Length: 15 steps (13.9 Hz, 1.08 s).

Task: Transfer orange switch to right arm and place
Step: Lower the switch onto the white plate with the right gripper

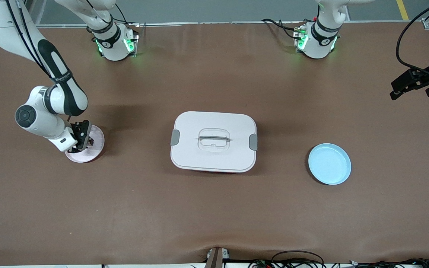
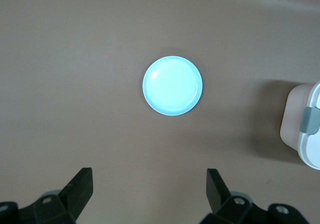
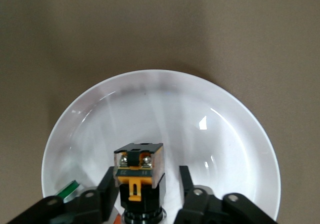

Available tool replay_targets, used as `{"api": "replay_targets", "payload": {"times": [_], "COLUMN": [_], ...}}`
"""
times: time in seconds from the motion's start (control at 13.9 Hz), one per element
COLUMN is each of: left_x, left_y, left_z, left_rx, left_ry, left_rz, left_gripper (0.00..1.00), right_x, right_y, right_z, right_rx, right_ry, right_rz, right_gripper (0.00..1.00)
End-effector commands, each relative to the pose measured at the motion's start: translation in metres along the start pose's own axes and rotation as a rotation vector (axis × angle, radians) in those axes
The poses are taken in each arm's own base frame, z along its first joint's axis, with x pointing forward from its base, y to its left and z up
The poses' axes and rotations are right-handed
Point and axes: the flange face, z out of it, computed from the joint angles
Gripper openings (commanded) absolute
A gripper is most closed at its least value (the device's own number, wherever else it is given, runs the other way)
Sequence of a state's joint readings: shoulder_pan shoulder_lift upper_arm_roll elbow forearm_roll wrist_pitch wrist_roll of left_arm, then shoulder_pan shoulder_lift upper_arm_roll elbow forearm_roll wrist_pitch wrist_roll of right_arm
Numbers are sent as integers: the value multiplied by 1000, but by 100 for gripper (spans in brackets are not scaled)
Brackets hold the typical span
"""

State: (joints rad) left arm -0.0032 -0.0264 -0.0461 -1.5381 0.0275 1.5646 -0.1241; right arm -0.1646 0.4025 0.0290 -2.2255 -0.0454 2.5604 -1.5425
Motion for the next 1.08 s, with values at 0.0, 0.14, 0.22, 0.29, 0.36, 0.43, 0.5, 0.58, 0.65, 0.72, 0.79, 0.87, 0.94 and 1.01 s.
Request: {"api": "replay_targets", "payload": {"times": [0.0, 0.14, 0.22, 0.29, 0.36, 0.43, 0.5, 0.58, 0.65, 0.72, 0.79, 0.87, 0.94, 1.01], "left_x": [-9, -7, -7, -8, -8, -8, -7, -6, -5, -5, -6, -6, -6, -6], "left_y": [0, 0, 0, 0, -1, -1, -2, -2, -2, -2, -2, -2, -3, -3], "left_z": [-5, -3, -4, -6, -6, -6, -5, -3, -3, -3, -3, -3, -3, -3], "left_rx": [-14, -14, -14, -15, -14, -14, -14, -14, -14, -14, -15, -16, -14, -14], "left_ry": [-1, -1, 1, 4, 4, 4, 2, 1, 0, 0, 2, 0, 2, 2], "left_rz": [17, 17, 15, 15, 13, 13, 12, 12, 9, 9, 9, 9, 7, 7], "left_gripper": [100, 100, 100, 100, 100, 100, 100, 100, 100, 100, 100, 100, 100, 100], "right_x": [-1, 7, 8, 8, 8, 9, 9, 10, 12, 13, 15, 19, 20, 21], "right_y": [4, 8, 14, 22, 27, 29, 31, 33, 35, 35, 34, 32, 28, 25], "right_z": [-6, -13, -21, -30, -37, -43, -48, -52, -55, -56, -57, -66, -69, -71], "right_rx": [-16, -19, -13, 16, 42, 55, 63, 69, 77, 86, 93, 96, 126, 147], "right_ry": [-6, -8, -10, -13, -16, -17, -18, -19, -19, -20, -23, -30, -41, -52], "right_rz": [8, 0, -3, -2, 1, 0, -1, -1, -5, -4, 22, 93, 195, 287], "right_gripper": [100, 100, 100, 100, 100, 100, 100, 100, 100, 100, 100, 100, 100, 100]}}
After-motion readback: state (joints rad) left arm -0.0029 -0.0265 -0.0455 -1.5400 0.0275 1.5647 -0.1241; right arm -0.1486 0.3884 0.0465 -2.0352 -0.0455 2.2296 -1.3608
